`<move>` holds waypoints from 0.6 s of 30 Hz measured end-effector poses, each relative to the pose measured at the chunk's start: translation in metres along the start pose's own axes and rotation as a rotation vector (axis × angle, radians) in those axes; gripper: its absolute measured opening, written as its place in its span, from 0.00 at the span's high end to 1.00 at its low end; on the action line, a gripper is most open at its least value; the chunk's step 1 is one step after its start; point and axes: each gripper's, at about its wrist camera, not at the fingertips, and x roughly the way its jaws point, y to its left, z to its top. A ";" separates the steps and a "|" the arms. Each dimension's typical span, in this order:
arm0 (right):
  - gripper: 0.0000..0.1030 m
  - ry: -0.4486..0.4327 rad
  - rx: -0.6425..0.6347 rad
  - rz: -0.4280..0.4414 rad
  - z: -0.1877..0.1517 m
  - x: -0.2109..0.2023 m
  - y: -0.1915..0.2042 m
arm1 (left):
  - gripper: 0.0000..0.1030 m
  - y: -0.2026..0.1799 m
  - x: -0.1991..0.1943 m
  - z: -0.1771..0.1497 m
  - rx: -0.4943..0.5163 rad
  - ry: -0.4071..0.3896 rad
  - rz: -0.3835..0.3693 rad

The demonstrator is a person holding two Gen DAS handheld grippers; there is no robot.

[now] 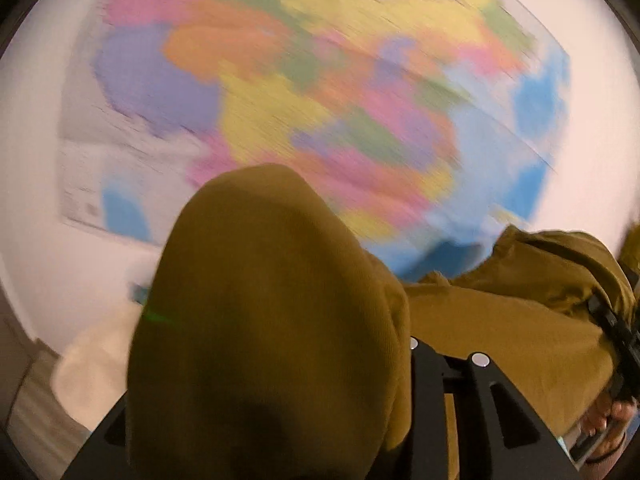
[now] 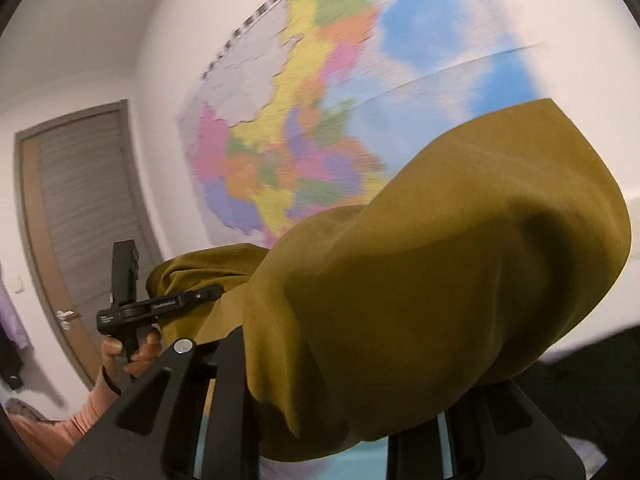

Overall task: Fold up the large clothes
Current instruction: 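Lift the jacket bundle with both tools and carry it onto the cream pillow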

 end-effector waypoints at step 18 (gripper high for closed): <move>0.43 0.524 0.153 0.250 -0.195 0.262 0.033 | 0.59 0.323 0.110 -0.087 -0.386 0.213 0.469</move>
